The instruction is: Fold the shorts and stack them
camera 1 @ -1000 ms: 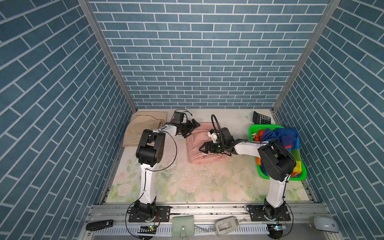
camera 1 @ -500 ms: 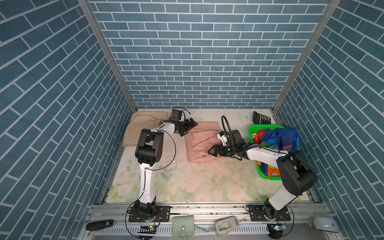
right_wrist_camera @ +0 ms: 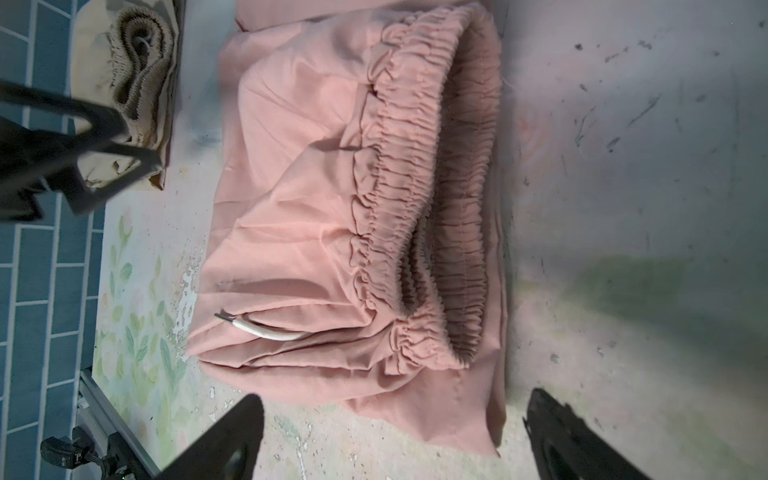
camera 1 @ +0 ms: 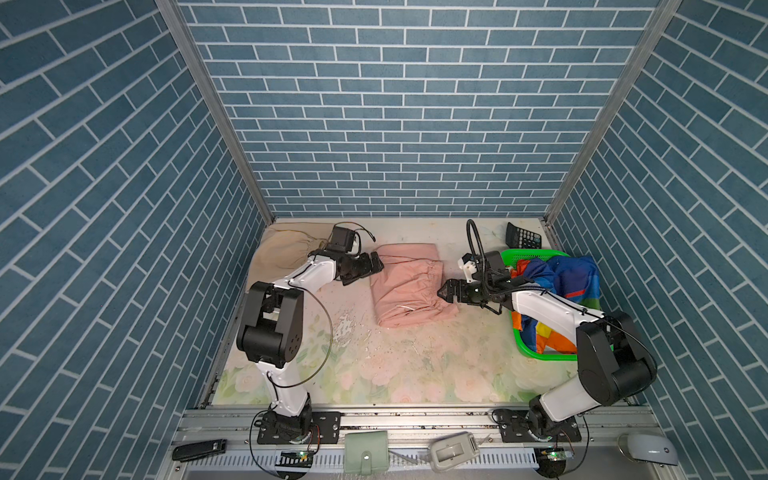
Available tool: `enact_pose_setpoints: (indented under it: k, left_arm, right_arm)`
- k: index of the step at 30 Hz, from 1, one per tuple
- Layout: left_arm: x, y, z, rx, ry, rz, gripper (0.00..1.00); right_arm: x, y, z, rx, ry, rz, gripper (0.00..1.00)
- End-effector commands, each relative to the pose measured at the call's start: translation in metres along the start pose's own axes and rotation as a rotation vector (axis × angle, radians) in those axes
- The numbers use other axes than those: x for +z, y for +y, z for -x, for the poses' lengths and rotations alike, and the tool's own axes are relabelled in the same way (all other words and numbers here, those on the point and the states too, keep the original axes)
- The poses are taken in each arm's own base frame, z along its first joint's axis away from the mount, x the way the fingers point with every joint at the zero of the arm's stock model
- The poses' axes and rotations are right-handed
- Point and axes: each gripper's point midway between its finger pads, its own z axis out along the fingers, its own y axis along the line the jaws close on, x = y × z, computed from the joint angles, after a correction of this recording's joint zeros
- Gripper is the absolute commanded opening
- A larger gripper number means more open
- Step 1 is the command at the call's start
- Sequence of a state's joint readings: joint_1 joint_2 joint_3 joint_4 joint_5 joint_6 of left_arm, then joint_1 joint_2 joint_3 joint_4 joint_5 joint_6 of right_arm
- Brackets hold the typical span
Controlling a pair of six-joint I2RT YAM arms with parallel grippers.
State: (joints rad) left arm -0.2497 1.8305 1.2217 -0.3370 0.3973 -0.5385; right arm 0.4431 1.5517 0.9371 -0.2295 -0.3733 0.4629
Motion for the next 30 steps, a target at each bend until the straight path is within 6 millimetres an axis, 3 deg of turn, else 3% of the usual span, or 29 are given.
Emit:
enact_pose_setpoints:
  k: [1, 8, 15, 16, 22, 27, 30]
  left_arm:
    - [0.009, 0.005, -0.024, -0.011, 0.077, -0.008, 0.98]
    - [0.027, 0.004, -0.045, -0.037, 0.162, -0.044, 0.93]
    - [0.047, 0.008, -0.063, 0.001, 0.237, 0.032, 0.79]
    - [0.048, 0.009, -0.063, 0.018, 0.237, 0.053, 0.75]
    - [0.053, 0.006, -0.059, 0.097, 0.247, 0.115, 0.3]
    - [0.034, 0.0, -0.039, 0.176, 0.209, 0.173, 0.03]
    - [0.012, -0.003, -0.021, 0.247, 0.167, 0.239, 0.0]
  right_arm:
    - [0.001, -0.008, -0.001, -0.009, 0.02, -0.034, 0.99]
    - [0.0, -0.014, -0.001, 0.007, 0.01, -0.044, 0.99]
    - [-0.006, -0.014, 0.003, 0.009, -0.01, -0.042, 0.99]
    - [-0.007, -0.014, 0.003, 0.008, -0.011, -0.042, 0.99]
    - [-0.008, -0.015, 0.004, 0.012, -0.019, -0.038, 0.99]
    - [-0.009, -0.015, 0.004, 0.011, -0.026, -0.036, 0.99]
    - [-0.009, -0.014, 0.006, 0.006, -0.031, -0.034, 0.99]
